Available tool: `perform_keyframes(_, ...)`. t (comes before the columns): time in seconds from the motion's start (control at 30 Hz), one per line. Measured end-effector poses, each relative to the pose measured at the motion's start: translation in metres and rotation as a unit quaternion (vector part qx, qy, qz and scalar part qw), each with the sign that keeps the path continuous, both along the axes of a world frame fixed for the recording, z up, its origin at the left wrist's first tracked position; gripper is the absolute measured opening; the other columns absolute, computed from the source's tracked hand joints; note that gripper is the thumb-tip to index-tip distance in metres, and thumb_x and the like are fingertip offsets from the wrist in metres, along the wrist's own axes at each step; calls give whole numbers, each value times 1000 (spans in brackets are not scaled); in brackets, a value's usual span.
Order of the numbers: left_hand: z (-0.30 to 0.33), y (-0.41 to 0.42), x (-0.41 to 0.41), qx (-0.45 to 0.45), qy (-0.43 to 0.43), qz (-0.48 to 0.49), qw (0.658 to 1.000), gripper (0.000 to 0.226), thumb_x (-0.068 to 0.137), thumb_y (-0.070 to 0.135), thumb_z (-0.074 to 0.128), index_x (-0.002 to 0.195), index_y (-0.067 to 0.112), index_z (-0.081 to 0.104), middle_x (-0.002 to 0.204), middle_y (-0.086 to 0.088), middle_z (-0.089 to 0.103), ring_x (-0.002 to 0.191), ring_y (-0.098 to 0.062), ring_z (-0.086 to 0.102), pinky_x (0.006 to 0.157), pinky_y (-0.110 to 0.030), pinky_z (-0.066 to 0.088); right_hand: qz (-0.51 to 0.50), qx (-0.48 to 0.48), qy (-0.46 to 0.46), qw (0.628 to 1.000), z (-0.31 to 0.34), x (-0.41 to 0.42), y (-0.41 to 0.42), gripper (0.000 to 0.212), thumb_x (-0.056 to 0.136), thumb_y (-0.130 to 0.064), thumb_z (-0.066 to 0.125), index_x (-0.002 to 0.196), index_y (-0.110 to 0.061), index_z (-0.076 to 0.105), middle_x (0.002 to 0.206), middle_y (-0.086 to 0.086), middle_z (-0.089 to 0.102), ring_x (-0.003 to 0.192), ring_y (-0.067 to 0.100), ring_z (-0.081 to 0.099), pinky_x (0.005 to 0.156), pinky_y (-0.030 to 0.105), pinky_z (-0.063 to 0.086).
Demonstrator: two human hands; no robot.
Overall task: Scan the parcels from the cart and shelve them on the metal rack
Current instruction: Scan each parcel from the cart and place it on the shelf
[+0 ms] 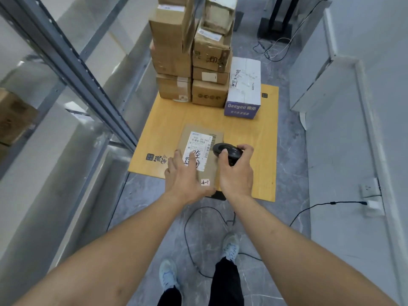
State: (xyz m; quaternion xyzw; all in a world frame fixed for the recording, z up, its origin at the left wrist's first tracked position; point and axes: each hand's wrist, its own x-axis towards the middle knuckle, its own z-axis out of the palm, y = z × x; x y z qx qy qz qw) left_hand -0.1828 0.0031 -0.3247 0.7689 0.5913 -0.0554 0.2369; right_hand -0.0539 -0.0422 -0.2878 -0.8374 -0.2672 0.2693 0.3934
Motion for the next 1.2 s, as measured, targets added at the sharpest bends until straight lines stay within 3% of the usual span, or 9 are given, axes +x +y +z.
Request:
perform_keyframes(0.1, -12, -5, -12, -20, -19, 7, 1000, 131, 65, 90, 68, 165, 27, 12, 168, -16, -4, 153, -40, 10, 121, -57, 28, -4, -1, -9, 1000, -10, -4, 2, 37, 103, -48, 54, 131, -30, 38, 102, -7, 69, 90, 22, 66, 76, 36, 48)
perform_keyframes(0.23, -23, 2, -38, 15, -118, 49, 992, 70, 97, 65, 56, 155, 32, 37, 155, -13, 28, 134, -40, 43, 107, -53, 45, -17, -4, -8, 1000, -16, -8, 4, 36, 104, -48, 53, 131, -30, 38, 101, -8, 66, 90, 22, 66, 77, 37, 49)
perform_keyframes(0.3, -30, 8, -51, -15, -176, 82, 981, 59, 103, 55, 53, 156, 35, 37, 146, -8, 36, 127, -34, 50, 104, -50, 48, -20, -10, -8, 1000, -18, -11, 6, 36, 103, -48, 53, 131, -31, 38, 102, -7, 66, 92, 23, 66, 79, 39, 51)
perform_keyframes(0.4, -41, 14, -68, -105, -263, 139, 949, 70, 101, 50, 62, 161, 48, 27, 136, -4, 45, 119, -22, 56, 105, -44, 50, -19, -13, -8, 1000, -19, -17, 8, 35, 103, -49, 53, 130, -32, 38, 103, -6, 67, 92, 24, 67, 81, 41, 53)
perform_keyframes(0.5, -42, 15, -78, -183, -317, 181, 913, 75, 100, 50, 65, 161, 57, 21, 125, 3, 60, 110, -12, 63, 92, -35, 50, -16, -13, -8, 1000, -21, -21, 8, 35, 103, -49, 53, 130, -32, 38, 103, -6, 67, 92, 23, 67, 80, 40, 53)
perform_keyframes(0.63, -46, 17, -82, -282, -351, 201, 870, 74, 102, 48, 64, 156, 68, 18, 116, 17, 71, 100, 12, 66, 108, -40, 45, -8, -18, -15, 1000, -24, -25, 6, 34, 103, -48, 53, 129, -32, 38, 103, -7, 68, 91, 21, 67, 78, 39, 53)
perform_keyframes(0.77, -46, 21, -78, -307, -361, 196, 859, 78, 101, 41, 67, 153, 71, 17, 120, 7, 70, 112, -5, 64, 113, -42, 43, 0, -24, -21, 999, -25, -28, 3, 35, 103, -49, 53, 130, -33, 38, 105, -7, 67, 91, 21, 67, 77, 39, 53)
perform_keyframes(0.97, -59, 13, -74, -344, -392, 207, 828, 83, 101, 39, 67, 154, 71, 11, 122, 7, 71, 114, -8, 66, 96, -32, 48, 3, -22, -25, 999, -23, -27, 0, 34, 103, -50, 53, 128, -34, 37, 106, -6, 69, 91, 20, 69, 80, 43, 57)
perform_keyframes(1.2, -61, 6, -73, -341, -399, 197, 828, 85, 101, 40, 67, 152, 74, 9, 127, 3, 69, 117, -16, 66, 99, -35, 52, 7, -15, -22, 1000, -23, -29, -3, 33, 100, -53, 53, 124, -38, 36, 101, -11, 68, 85, 20, 70, 75, 49, 61)
